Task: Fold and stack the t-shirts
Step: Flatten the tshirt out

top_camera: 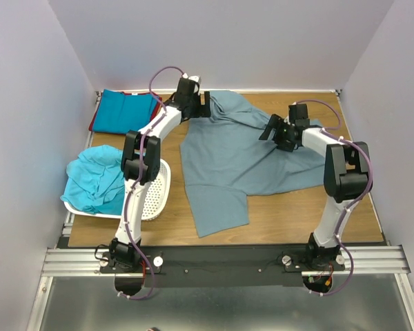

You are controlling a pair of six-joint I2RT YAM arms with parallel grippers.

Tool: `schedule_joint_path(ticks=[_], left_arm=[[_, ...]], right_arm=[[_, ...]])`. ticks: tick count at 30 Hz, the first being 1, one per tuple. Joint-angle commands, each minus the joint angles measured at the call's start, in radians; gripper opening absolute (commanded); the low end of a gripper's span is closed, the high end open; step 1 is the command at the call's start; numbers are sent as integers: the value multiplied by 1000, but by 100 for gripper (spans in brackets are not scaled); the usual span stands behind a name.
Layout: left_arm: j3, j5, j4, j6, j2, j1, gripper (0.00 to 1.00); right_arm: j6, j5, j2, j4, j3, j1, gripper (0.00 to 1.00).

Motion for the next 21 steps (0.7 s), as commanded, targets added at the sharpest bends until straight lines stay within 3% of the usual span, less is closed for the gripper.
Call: schedule_joint_path(ticks=[1, 6, 10, 16, 21], left_arm=[[34, -38, 3, 38, -114, -20, 97], [-128, -81, 70, 46, -286, -60, 97], [-380, -75, 148, 41, -382, -103, 97], [-573, -63, 187, 41, -382, -157, 96], [-627, -63, 202, 31, -362, -191, 96]], right_arm=[[-28, -33, -7, -40, 64, 7, 100], [-52, 34, -122, -49, 32, 8, 100], [-49, 65, -226, -50, -85, 7, 100], [-42, 106, -337, -50, -248, 8, 100], [-39, 122, -389, -49, -340, 10, 100]])
